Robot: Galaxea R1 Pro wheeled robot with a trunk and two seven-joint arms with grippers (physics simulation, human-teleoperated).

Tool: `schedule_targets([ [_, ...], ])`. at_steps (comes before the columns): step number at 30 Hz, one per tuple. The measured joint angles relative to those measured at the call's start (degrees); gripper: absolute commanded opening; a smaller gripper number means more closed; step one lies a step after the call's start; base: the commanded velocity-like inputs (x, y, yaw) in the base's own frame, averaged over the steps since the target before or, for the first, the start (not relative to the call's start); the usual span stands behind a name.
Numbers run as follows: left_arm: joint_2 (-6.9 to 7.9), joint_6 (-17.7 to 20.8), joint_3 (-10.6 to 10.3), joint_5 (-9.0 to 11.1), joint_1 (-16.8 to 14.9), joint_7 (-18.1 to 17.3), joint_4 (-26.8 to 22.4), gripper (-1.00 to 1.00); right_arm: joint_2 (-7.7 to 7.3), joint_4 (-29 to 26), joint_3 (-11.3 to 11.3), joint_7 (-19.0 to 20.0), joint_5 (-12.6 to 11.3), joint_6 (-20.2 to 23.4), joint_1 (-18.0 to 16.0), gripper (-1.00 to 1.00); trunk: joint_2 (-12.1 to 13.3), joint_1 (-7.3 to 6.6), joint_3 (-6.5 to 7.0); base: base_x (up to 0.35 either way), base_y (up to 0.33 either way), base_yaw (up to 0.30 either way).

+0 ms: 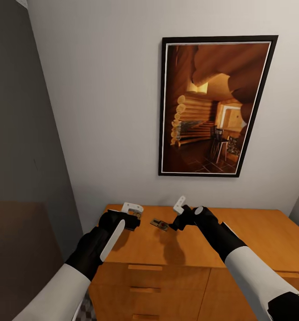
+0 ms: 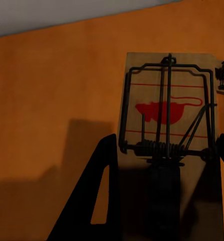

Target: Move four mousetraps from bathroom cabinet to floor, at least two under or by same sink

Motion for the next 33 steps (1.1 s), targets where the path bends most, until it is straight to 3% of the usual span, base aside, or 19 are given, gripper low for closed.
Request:
schedule_targets([
  [15, 0.08, -0.02, 0.08, -0.08, -0.01, 0.02, 0.09, -1.0, 0.09, -0.12, 0.13, 0.21, 0.39, 0.15, 0.0, 1.0, 0.0, 0.0, -0.01, 0.0, 0.0, 0.01],
  [33, -0.04, 0.01, 0.0, -0.1, 0.0, 0.02, 0.27, -1.0, 0.1, -0.11, 0.13, 0.2, 0.39, 0.18, -0.01, 1.0, 0.01, 0.0, -0.92, 0.0, 0.0, 0.217],
])
